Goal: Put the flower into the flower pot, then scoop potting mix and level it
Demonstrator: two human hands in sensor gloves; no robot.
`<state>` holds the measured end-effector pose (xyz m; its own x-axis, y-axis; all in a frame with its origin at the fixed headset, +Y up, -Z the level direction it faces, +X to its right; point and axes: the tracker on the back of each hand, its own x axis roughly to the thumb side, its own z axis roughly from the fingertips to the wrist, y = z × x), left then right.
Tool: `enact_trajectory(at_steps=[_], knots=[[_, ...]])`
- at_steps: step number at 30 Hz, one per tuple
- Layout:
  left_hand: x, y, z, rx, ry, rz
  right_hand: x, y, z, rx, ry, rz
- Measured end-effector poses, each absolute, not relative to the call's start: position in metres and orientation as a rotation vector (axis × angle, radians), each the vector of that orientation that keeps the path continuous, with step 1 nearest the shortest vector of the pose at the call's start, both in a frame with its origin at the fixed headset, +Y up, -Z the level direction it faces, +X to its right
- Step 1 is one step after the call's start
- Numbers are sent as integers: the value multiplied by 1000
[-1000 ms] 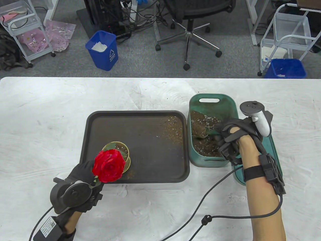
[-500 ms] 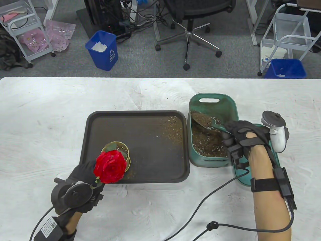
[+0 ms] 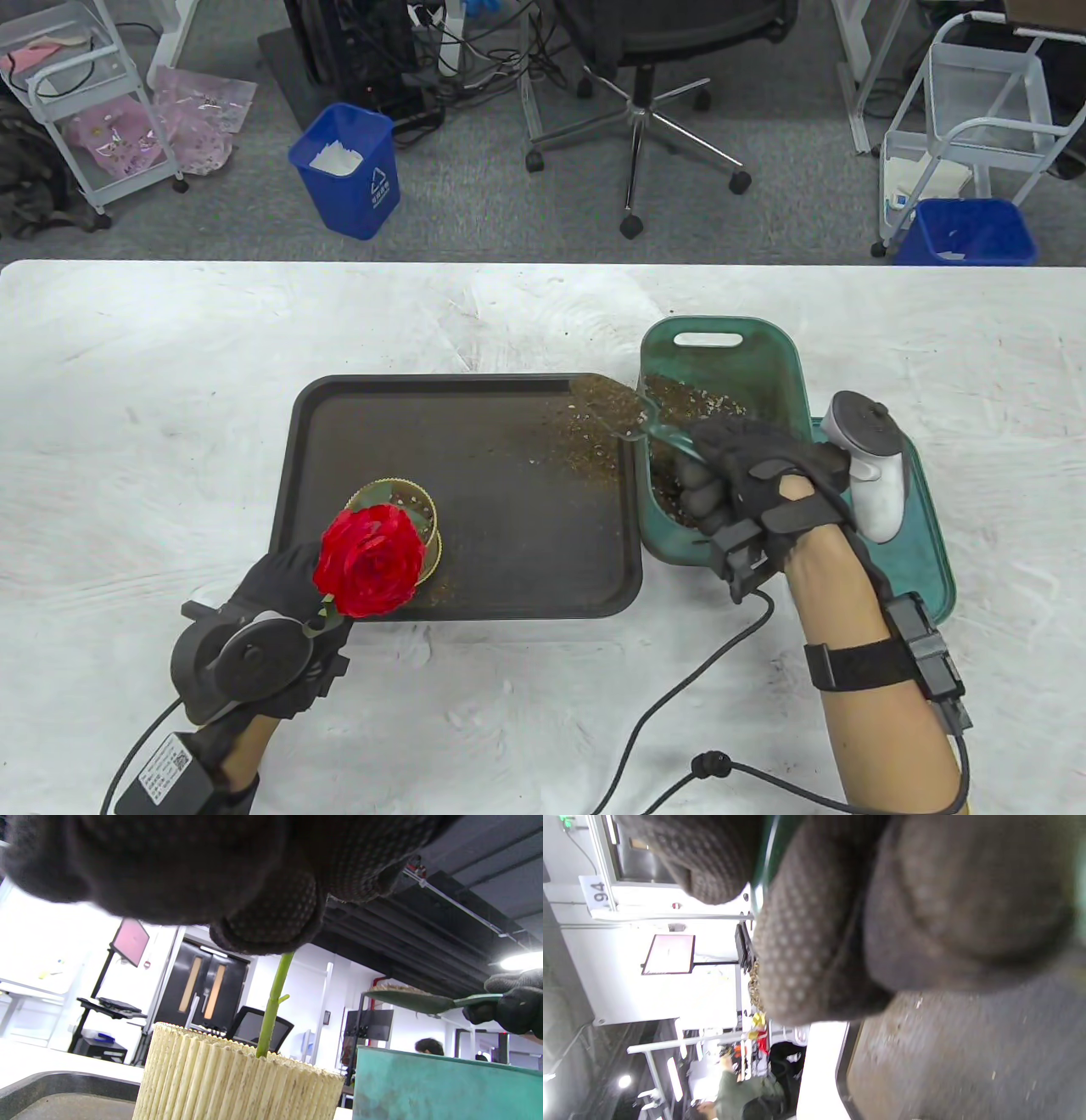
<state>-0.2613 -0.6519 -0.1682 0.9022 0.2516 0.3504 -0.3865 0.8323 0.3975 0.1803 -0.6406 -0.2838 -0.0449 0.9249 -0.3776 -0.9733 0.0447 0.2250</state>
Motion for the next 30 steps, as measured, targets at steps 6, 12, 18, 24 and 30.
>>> enact_trajectory(at_steps=[6,12,18,24,30], knots=[[-262,-651,-168,479,-291,342,109,-654,-263,-32,539,1439],[-262,-651,-168,479,-291,340,44,-676,-248,11,601,1384],[-263,-651,-169,477,-288,343,14,-701,-239,-5,594,1426],[-264,-651,-169,477,-289,343,10,-711,-237,9,570,1504],[-264,-651,-170,476,-284,354,9,-716,-236,56,516,1620]])
